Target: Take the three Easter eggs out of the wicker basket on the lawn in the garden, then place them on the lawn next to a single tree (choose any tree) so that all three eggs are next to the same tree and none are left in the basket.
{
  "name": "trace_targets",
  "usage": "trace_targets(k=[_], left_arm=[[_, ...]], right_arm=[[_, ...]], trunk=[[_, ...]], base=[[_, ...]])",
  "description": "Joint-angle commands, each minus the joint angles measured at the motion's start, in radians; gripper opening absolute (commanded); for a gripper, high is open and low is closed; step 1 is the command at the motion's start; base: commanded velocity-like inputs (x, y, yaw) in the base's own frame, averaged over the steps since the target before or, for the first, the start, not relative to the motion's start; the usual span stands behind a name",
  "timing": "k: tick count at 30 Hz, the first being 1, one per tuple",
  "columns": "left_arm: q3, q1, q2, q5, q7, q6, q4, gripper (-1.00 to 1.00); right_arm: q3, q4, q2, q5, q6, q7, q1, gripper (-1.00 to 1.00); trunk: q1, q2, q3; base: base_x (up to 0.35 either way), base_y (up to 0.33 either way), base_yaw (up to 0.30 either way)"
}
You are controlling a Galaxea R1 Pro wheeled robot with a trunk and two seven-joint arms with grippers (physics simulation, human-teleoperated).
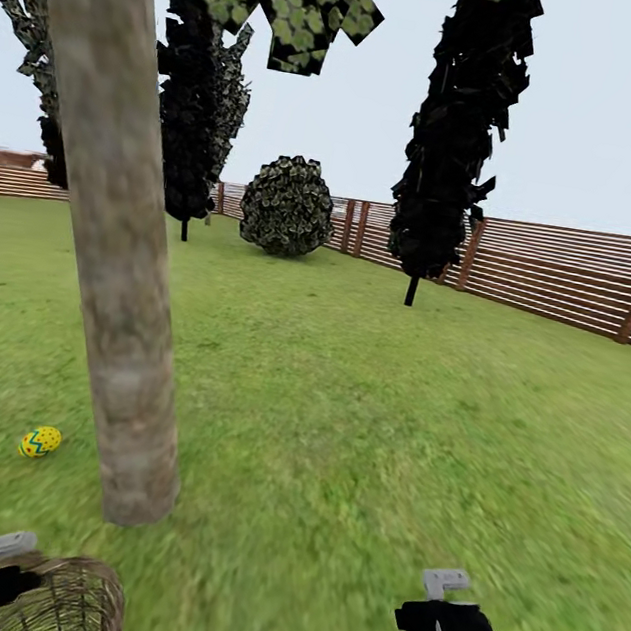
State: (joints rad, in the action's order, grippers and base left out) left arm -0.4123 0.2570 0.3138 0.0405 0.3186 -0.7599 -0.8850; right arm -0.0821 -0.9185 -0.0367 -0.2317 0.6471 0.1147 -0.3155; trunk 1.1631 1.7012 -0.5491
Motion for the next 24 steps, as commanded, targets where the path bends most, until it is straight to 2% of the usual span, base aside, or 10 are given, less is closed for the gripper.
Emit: trace_targets(k=[1,5,14,21,24], left_arm=[[-0.002,0.001,0.001,0.004,0.002,-0.006,0.0,1.0],[-0.002,0.001,0.017,0.004,0.003,-0.006,0.0,1.0],[-0.003,0.001,0.056,0.005,0.003,-0.006,-0.001,1.0],[-0.002,0.001,0.058,0.005,0.003,-0.006,-0.001,1.0],[-0.002,0.001,0.058,0.005,0.003,-0.006,-0.001,1.0]], right_arm=[[-0.002,-0.002,0.001,-0.011,0.005,0.01,0.0,1.0],[-0.002,-0.002,0.001,-0.011,0.005,0.01,0.0,1.0],[-0.002,-0.001,0.001,-0.011,0.005,0.01,0.0,1.0],[-0.002,0.0,0.001,-0.012,0.005,0.01,0.0,1.0],[-0.002,0.0,0.001,-0.012,0.005,0.01,0.0,1.0]], trunk=[[0.0,0.001,-0.001],[0.0,0.001,-0.001],[0.0,0.001,-0.001],[0.0,0.001,-0.001],[0.011,0.022,-0.011]], base=[[-0.076,0.301,0.0],[-0.051,0.188,0.0],[-0.005,0.018,0.0],[0.0,0.0,0.0],[0.0,0.0,0.0]])
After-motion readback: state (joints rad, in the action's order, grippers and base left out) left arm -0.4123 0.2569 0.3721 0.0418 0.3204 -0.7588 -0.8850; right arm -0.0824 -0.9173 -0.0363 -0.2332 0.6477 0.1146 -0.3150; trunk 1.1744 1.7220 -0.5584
